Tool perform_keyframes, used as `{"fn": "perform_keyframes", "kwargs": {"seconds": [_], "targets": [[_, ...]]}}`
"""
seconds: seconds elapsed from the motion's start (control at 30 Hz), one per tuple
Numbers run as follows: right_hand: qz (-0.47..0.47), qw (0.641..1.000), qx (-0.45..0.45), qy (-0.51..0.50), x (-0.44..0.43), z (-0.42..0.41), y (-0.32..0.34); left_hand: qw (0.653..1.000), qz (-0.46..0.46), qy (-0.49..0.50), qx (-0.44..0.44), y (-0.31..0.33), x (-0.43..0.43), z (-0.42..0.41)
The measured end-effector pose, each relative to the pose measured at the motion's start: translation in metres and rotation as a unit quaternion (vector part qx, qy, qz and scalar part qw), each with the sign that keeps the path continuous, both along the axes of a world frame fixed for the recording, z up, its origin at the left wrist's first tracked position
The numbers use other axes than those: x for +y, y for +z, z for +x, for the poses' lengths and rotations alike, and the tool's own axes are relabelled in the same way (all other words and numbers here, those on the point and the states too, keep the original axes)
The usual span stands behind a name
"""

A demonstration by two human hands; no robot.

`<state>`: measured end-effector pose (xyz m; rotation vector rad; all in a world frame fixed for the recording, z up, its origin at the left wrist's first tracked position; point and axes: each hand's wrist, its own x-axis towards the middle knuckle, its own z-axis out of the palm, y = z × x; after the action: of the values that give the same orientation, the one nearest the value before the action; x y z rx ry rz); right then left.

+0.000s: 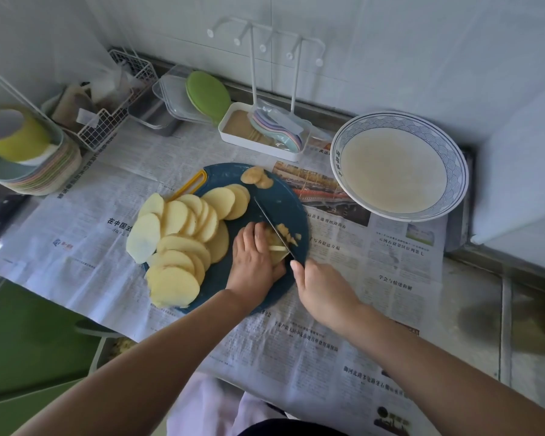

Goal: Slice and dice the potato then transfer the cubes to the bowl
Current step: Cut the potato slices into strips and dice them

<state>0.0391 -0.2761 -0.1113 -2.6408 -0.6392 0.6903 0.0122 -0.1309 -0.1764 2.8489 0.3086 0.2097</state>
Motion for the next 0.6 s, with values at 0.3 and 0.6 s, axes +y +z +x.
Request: {"fn": "perform_keyframes", "kwargs": {"seconds": [0.3, 0.6], "targets": [[0.140, 0.981, 0.117, -0.068, -0.018, 0.023, -0.001, 0.998, -0.037, 0.007, -0.045, 0.003, -0.001, -0.005], [0.139, 0.990, 0.010, -0.028, -0.037, -0.006, 0.010, 0.994, -0.057, 0.082, -0.044, 0.005, -0.010, -0.006]]}}
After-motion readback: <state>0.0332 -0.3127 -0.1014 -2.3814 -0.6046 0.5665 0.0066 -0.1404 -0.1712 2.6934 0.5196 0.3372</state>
